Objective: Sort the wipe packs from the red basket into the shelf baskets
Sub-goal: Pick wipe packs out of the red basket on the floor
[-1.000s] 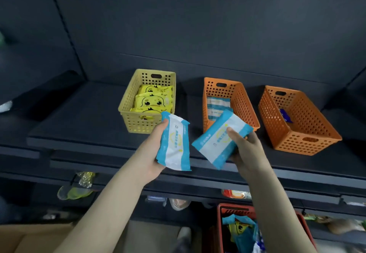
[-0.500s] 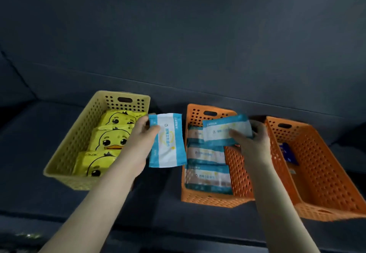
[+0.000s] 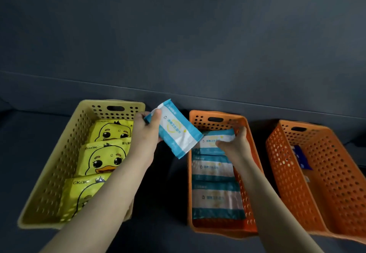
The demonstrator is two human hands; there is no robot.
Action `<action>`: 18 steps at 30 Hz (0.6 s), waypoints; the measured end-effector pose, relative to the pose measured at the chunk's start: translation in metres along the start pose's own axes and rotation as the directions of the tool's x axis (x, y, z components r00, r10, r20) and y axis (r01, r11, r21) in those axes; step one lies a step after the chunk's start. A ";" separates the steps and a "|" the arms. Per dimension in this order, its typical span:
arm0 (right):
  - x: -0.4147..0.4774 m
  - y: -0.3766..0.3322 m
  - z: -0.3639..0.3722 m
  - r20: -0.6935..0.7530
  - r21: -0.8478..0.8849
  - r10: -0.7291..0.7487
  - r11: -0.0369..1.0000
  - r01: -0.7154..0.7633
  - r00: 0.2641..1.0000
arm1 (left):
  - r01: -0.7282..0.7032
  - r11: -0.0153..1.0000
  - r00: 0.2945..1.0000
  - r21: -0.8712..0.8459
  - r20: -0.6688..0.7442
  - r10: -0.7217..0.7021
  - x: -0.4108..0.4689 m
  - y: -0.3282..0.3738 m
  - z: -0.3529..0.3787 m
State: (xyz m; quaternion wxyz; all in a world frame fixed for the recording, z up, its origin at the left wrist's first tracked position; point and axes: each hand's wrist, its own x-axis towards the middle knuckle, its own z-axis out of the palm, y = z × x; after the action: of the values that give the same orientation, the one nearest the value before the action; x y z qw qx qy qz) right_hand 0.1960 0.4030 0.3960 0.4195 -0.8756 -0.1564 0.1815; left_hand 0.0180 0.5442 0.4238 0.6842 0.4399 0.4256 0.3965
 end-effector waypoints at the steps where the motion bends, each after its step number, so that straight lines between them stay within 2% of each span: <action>1: 0.000 0.004 0.001 0.006 -0.068 -0.054 0.996 0.054 0.999 | -0.029 0.999 1.000 -0.023 -0.007 0.029 0.000 -0.001 -0.001; 3: 0.002 0.009 0.003 0.039 -0.155 -0.127 0.979 0.132 0.991 | -0.076 0.991 0.997 -0.108 -0.026 0.073 0.000 0.000 -0.002; 6: 0.002 0.011 0.008 0.094 -0.287 -0.140 0.944 0.162 0.986 | -0.037 0.975 0.998 -0.217 -0.055 0.025 0.001 0.001 -0.003; 9: 0.000 0.012 0.009 0.094 -0.349 -0.170 0.917 0.192 0.981 | -0.008 0.979 0.998 -0.205 -0.064 -0.005 0.000 0.002 0.000; 13: -0.004 0.008 0.005 0.111 -0.378 -0.182 0.902 0.211 0.977 | -0.012 0.981 0.999 -0.193 -0.049 0.003 -0.005 0.005 0.002; 15: -0.008 0.002 0.001 0.078 -0.363 -0.250 0.895 0.261 0.965 | 0.006 0.971 1.000 -0.238 -0.005 -0.007 -0.007 0.007 0.002; 17: -0.014 -0.007 -0.006 0.009 -0.319 -0.343 0.889 0.327 0.939 | 0.057 0.951 0.996 -0.303 0.076 -0.035 -0.009 0.008 0.002; 18: -0.018 -0.012 -0.010 0.013 -0.238 -0.354 0.907 0.347 0.935 | 0.085 0.942 0.992 -0.325 0.119 -0.048 -0.011 0.008 0.003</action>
State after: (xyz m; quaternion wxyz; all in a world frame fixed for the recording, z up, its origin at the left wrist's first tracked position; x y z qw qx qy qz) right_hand 0.1832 0.3963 0.4147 0.3403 -0.8796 -0.3252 0.0696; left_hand 0.0158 0.5363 0.4346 0.7834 0.3258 0.3297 0.4140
